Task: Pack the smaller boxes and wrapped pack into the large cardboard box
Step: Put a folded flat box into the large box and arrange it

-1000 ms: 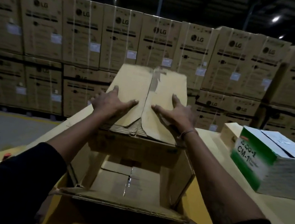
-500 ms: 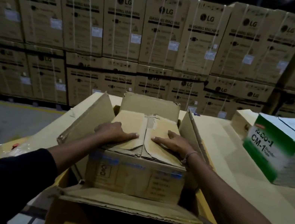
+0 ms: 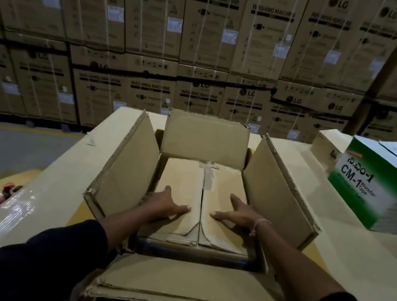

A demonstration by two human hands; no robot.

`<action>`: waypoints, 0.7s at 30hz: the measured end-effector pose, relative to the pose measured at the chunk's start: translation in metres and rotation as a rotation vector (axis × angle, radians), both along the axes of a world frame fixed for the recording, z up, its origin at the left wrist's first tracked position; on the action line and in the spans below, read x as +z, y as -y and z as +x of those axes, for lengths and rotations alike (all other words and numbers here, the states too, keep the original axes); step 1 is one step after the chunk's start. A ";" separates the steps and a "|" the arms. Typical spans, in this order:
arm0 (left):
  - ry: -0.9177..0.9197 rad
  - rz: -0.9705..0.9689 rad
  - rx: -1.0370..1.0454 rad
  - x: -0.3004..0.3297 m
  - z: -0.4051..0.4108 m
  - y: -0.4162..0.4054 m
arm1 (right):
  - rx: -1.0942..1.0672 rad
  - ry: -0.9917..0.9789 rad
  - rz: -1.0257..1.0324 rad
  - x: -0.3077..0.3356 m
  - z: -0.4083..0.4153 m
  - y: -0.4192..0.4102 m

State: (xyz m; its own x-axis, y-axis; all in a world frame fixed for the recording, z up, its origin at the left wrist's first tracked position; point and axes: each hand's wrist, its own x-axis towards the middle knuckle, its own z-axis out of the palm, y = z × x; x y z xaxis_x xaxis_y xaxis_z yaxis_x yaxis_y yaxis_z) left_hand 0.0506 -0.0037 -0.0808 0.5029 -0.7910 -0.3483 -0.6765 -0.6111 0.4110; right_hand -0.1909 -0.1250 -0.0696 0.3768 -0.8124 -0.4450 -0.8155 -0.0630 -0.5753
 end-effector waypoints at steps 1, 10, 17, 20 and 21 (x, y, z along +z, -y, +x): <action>-0.015 0.025 0.022 -0.015 0.003 0.001 | 0.008 -0.025 0.018 -0.009 0.002 -0.004; 0.174 -0.022 -0.154 0.001 -0.023 -0.002 | 0.040 -0.314 -0.116 -0.010 0.029 -0.016; 0.123 -0.034 -0.167 0.005 -0.037 0.023 | -0.008 -0.364 -0.128 -0.014 0.056 -0.020; 0.118 -0.044 -0.125 -0.001 -0.038 0.032 | -0.014 -0.325 -0.145 -0.012 0.054 -0.021; 0.123 -0.049 -0.117 0.000 -0.039 0.035 | -0.014 -0.310 -0.152 -0.010 0.052 -0.021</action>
